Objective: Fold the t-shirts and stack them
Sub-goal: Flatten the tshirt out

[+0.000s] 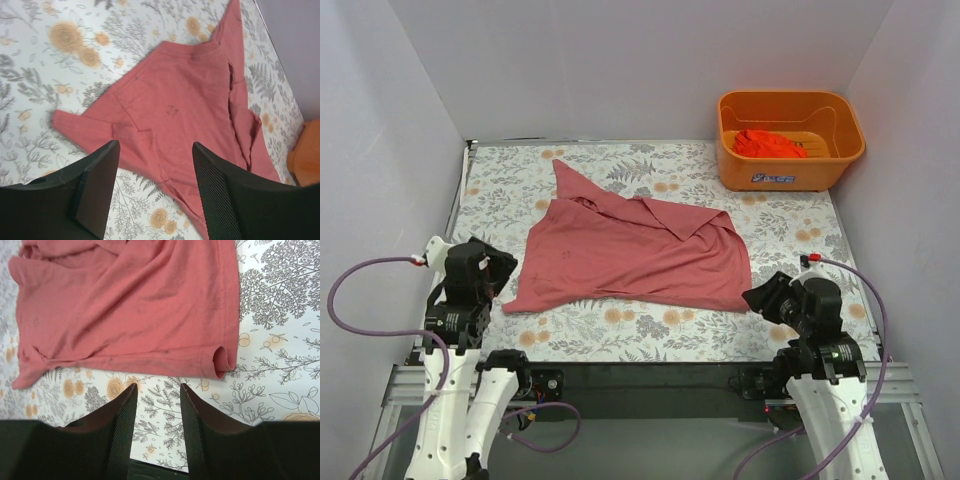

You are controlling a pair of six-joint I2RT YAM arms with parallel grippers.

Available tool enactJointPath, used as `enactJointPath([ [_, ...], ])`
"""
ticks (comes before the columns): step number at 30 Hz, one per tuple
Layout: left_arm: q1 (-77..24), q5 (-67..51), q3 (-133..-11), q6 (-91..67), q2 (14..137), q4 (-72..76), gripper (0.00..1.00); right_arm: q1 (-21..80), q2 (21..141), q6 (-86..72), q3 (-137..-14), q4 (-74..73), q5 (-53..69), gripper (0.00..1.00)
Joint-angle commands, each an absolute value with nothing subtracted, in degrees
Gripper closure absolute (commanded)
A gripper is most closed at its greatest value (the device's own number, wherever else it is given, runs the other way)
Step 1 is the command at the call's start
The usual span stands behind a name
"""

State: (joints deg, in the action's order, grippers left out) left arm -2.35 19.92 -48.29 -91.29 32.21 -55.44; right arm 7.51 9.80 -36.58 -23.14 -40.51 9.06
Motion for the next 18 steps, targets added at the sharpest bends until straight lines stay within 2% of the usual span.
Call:
enactJointPath([
  [1,-2.5,10.0,-49.9,-81.3,35.8,-47.7,0.41,7.4,17.4,-29.5,-25.7,-33.6,13.0,0.55],
  [5,-2.5,0.1,-51.1,-79.1,49.4,-41.5,0.41,7.4,34.9,-24.4,-29.5,-27.8,14.4,0.57],
  [7,-2.6,-4.1,-51.5,-78.8,55.3,-39.6,0.41,7.4,39.7,-23.7,-30.8,-23.3,14.6,0.58],
  [13,-2.8,-7.7,-52.5,-80.3,73.8,-31.5,0.47,7.8,60.2,-23.6,-32.3,-10.8,15.8,0.59],
  [15,-3.0,-8.0,-52.8,-80.8,80.0,-29.0,0.51,8.0,63.9,-23.6,-32.5,-8.4,15.6,0.59],
  [18,-3.3,-8.9,-55.3,-80.9,86.5,-27.9,0.52,7.9,69.4,-22.8,-33.4,-4.5,14.0,0.59],
])
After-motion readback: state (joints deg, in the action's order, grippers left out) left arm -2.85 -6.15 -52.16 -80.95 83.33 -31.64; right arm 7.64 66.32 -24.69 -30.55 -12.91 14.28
